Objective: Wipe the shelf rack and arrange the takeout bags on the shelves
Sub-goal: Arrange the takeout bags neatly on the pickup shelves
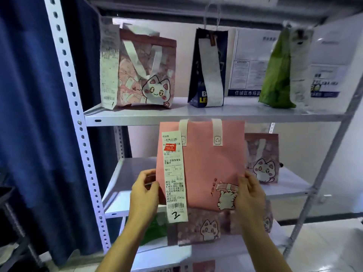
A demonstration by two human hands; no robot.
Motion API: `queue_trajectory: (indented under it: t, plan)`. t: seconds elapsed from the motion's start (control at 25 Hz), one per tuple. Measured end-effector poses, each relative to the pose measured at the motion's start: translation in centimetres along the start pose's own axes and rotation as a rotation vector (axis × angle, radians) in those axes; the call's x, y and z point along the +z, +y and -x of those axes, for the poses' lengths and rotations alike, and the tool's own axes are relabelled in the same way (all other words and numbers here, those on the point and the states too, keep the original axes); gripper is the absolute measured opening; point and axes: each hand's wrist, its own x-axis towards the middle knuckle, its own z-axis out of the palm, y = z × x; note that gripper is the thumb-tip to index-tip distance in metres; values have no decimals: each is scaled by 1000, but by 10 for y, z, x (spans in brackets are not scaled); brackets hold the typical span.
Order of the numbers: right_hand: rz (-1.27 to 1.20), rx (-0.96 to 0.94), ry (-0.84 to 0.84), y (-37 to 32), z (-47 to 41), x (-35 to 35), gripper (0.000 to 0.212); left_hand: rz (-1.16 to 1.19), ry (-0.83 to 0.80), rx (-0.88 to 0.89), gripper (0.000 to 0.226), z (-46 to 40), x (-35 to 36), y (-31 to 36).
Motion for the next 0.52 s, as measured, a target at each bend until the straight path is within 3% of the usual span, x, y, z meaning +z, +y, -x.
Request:
queue_trajectory:
  t: [0.12,0.24,0.52]
  plan:
    - [-15,0,65,-17,-24,-31,20,-5,-92,36,26,-6,32,23]
    - [-28,5,114,-31,-48,-59,19,-44,-129,65,24,-17,63,48]
    - [-41,55,129,-63,-121,-124,25,-149,-21,262,19,-79,148,129]
